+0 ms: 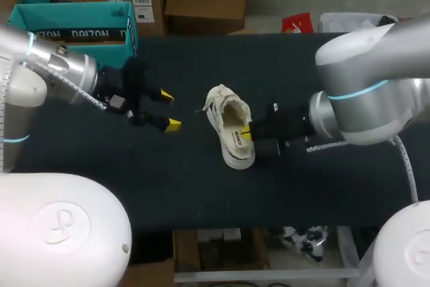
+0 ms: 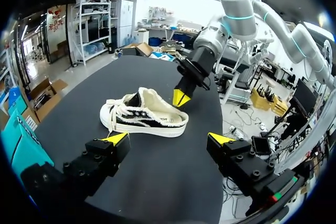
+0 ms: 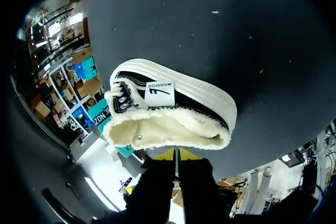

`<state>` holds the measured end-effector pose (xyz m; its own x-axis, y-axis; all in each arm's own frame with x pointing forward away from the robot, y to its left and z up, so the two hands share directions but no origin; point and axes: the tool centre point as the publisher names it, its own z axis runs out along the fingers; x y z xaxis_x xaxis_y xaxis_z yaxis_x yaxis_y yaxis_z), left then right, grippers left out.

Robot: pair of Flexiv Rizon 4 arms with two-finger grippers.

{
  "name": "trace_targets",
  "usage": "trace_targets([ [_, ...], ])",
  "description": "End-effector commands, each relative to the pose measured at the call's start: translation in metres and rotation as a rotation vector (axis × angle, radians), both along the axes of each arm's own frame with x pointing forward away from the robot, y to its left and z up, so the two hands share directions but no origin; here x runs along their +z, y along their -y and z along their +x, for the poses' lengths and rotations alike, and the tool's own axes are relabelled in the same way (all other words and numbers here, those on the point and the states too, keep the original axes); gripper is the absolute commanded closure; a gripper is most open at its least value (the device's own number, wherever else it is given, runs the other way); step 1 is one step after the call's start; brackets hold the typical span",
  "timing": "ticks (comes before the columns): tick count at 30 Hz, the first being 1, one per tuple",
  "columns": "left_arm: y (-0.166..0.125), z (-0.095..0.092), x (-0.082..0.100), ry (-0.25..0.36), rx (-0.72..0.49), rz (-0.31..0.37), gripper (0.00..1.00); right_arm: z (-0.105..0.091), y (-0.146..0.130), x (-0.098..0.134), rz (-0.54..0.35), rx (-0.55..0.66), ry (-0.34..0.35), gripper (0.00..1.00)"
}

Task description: Open the shoe tongue, take the insole out of the shoe, put the insole back into the shoe, and pack the shoe into the shoebox

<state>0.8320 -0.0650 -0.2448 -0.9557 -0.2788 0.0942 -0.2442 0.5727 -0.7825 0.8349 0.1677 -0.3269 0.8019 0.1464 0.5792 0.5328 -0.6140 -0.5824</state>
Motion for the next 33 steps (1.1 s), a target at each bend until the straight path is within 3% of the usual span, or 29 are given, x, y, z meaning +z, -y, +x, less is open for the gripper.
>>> trace_targets([
  [1,0.004,-0.002,0.005,-0.004,0.006,0.024,0.00,0.001,0.023,0.017,0.014,0.032,-0.022,0.00],
  [9,0.004,-0.002,0.005,-0.004,0.006,0.024,0.00,0.001,0.023,0.017,0.014,0.032,-0.022,0.00],
  [11,0.016,-0.003,-0.003,0.007,0.060,0.048,0.00,0.002,0.026,0.017,0.017,0.058,-0.024,0.00],
  [15,0.034,-0.004,-0.009,-0.055,0.173,0.032,0.00,0.009,0.041,0.022,-0.008,0.094,-0.030,0.00],
  [20,0.034,-0.005,-0.011,-0.123,0.303,0.060,0.00,0.014,0.046,0.028,-0.016,0.243,0.000,0.00],
  [29,0.030,-0.006,-0.009,-0.203,0.426,0.114,0.00,0.022,0.073,0.038,-0.049,0.379,0.045,0.00],
  [33,0.035,-0.009,-0.012,-0.252,0.457,0.135,0.00,0.026,0.086,0.041,-0.085,0.524,0.094,0.00],
])
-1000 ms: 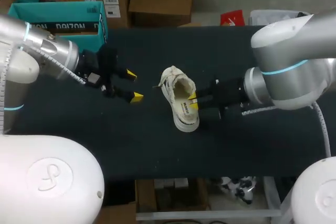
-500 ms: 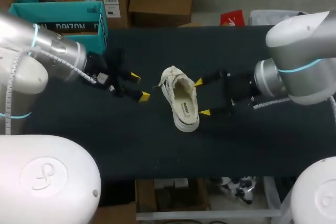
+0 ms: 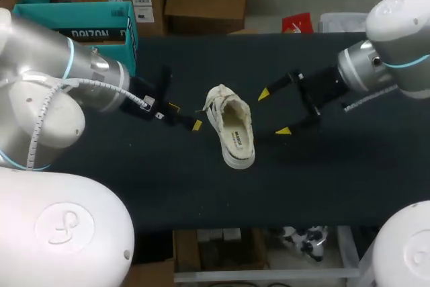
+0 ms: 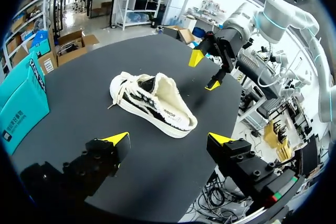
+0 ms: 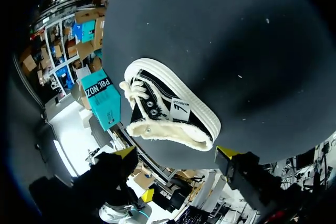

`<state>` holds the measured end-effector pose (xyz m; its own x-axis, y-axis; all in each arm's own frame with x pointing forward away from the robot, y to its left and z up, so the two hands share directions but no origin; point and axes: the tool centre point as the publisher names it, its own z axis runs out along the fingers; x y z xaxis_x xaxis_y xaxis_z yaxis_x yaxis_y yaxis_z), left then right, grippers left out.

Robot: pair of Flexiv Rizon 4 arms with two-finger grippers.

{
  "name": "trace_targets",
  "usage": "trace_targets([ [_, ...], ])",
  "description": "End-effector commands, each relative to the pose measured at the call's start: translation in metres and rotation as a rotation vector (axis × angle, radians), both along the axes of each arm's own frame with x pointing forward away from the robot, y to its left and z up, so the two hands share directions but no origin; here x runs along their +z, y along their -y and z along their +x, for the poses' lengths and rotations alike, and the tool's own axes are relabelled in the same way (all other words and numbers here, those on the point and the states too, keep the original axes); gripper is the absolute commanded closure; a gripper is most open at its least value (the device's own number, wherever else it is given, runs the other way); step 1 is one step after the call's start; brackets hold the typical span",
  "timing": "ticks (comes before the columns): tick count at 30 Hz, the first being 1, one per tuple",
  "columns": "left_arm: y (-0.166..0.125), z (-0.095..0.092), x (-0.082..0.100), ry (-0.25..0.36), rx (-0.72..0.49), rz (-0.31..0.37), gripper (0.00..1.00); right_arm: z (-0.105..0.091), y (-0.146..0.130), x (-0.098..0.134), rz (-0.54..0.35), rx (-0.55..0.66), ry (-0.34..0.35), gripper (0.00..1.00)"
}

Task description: Open the shoe tongue, take the insole out of the shoe, put the insole back into the shoe, and pack the shoe into the shoebox

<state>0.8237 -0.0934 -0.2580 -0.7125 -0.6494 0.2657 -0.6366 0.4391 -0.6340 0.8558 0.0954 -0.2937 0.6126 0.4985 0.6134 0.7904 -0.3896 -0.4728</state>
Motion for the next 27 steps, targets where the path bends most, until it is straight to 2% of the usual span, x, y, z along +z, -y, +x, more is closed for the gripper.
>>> trace_targets([
  [1,0.007,-0.001,0.001,-0.035,0.039,0.057,0.00,0.005,0.017,0.008,-0.009,0.158,0.015,0.00],
  [6,0.015,-0.007,-0.006,-0.085,0.063,0.088,0.00,0.002,0.023,0.008,-0.110,0.217,0.066,0.00],
  [15,0.027,-0.006,-0.022,-0.186,0.164,0.088,0.00,-0.017,0.032,0.013,-0.263,0.340,0.234,0.00],
  [19,0.036,-0.004,-0.030,-0.224,0.223,0.098,0.00,-0.023,0.041,0.014,-0.315,0.447,0.304,0.00],
  [27,0.052,0.009,-0.040,-0.291,0.337,0.164,0.00,-0.018,0.055,0.007,-0.408,0.623,0.374,0.00],
])
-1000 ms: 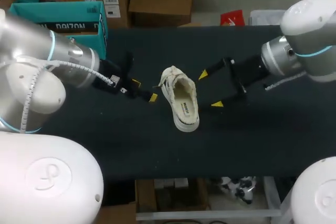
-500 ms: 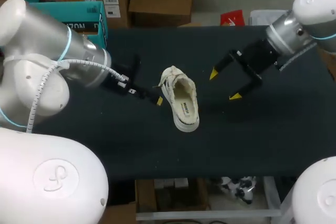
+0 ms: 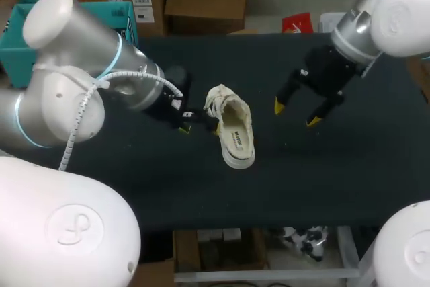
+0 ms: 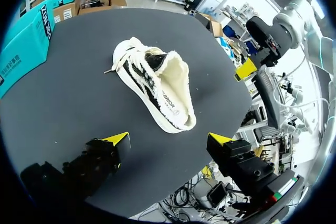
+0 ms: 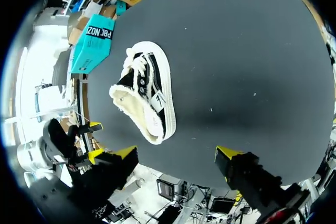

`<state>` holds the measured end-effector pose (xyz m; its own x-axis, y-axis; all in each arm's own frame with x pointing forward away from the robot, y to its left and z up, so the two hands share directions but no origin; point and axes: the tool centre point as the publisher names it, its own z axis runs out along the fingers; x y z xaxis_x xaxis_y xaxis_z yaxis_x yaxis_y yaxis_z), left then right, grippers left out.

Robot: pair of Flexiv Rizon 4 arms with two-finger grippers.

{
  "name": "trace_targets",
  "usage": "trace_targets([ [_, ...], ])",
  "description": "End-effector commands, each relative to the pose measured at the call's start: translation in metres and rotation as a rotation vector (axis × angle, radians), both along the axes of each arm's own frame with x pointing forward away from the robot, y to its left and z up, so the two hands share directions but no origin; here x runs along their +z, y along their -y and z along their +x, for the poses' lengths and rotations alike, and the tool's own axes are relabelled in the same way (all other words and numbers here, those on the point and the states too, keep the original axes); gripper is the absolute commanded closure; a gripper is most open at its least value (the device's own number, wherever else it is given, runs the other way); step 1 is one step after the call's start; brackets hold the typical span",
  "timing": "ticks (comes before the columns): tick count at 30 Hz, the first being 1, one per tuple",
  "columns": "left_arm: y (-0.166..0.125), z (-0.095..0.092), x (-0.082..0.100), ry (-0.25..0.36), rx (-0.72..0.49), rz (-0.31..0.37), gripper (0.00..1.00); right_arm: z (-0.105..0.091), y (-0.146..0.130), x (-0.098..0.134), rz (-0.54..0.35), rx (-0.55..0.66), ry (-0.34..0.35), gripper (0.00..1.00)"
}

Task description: Open the shoe tongue, take the insole out of the shoe, put the insole back into the shoe, and pack the shoe into the shoebox

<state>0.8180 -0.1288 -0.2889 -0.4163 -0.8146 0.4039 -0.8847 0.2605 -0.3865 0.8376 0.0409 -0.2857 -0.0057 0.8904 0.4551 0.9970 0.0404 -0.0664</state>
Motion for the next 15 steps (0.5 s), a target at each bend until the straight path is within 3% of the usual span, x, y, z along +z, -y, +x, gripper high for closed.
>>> trace_targets([
  [1,0.018,0.018,-0.011,-0.021,0.067,0.128,0.00,0.001,0.003,-0.003,-0.055,0.087,0.028,0.00],
  [4,0.023,0.028,-0.016,-0.048,0.118,0.153,0.00,0.001,0.009,-0.008,-0.109,0.181,0.066,0.00],
  [15,0.043,0.050,-0.040,-0.125,0.243,0.194,0.00,0.000,0.034,-0.019,-0.149,0.413,0.188,0.00],
])
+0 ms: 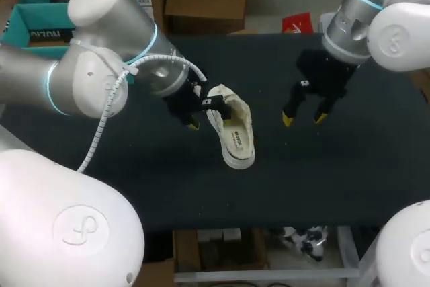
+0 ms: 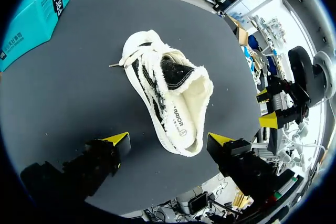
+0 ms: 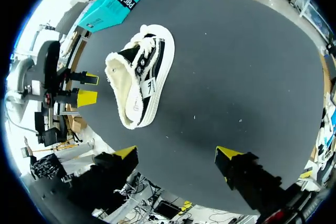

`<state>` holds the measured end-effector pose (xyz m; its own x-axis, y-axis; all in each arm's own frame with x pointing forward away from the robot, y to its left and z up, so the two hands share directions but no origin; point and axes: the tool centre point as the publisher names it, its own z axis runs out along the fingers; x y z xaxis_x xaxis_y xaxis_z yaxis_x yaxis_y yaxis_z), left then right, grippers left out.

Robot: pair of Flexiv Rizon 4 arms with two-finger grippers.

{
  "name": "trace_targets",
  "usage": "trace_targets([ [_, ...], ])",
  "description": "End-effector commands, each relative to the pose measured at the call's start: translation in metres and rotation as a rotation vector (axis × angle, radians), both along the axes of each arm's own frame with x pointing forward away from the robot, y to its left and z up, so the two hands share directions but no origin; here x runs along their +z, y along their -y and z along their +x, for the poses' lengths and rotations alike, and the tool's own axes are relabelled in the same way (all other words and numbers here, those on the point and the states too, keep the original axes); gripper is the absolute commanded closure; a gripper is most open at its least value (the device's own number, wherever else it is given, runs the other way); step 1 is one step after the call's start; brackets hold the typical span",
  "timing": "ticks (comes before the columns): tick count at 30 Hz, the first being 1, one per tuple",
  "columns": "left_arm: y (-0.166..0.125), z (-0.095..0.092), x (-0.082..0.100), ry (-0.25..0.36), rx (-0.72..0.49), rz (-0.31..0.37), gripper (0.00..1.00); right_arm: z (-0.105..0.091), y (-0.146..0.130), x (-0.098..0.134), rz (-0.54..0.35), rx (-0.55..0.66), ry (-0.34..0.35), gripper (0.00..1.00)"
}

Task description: Open the shoe tongue, take the insole out of the shoe, put the insole back into the shoe, and pack the shoe into the shoebox

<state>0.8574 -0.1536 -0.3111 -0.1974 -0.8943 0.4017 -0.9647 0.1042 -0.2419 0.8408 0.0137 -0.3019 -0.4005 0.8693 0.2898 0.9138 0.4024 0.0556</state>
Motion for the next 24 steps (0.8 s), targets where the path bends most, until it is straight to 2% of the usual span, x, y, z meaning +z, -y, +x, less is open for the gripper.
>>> trace_targets([
  [1,0.019,0.012,-0.020,0.009,0.066,0.159,0.00,-0.005,0.011,-0.004,-0.007,0.090,0.049,0.00],
  [5,0.021,0.018,-0.028,0.016,0.113,0.214,0.00,-0.008,0.022,-0.009,-0.023,0.214,0.110,0.00],
  [8,0.023,0.022,-0.031,0.010,0.133,0.230,0.00,-0.009,0.030,-0.013,-0.014,0.273,0.145,0.00],
  [11,0.022,0.026,-0.032,0.007,0.155,0.247,0.02,-0.010,0.030,-0.014,-0.069,0.295,0.155,0.00],
  [14,0.019,0.032,-0.033,0.000,0.186,0.241,0.19,-0.011,0.029,-0.014,-0.111,0.314,0.153,0.00],
  [16,0.017,0.037,-0.034,-0.012,0.204,0.227,0.41,-0.011,0.028,-0.014,-0.127,0.329,0.160,0.00],
  [17,0.016,0.039,-0.035,-0.012,0.214,0.233,0.45,-0.012,0.028,-0.014,-0.136,0.331,0.160,0.00],
  [19,0.015,0.042,-0.036,-0.023,0.219,0.219,0.62,-0.014,0.026,-0.014,-0.153,0.336,0.165,0.00],
  [20,0.015,0.043,-0.036,-0.024,0.221,0.226,0.66,-0.014,0.026,-0.014,-0.158,0.338,0.164,0.00],
  [24,0.015,0.048,-0.038,-0.026,0.235,0.232,0.68,-0.017,0.027,-0.014,-0.184,0.345,0.166,0.00],
])
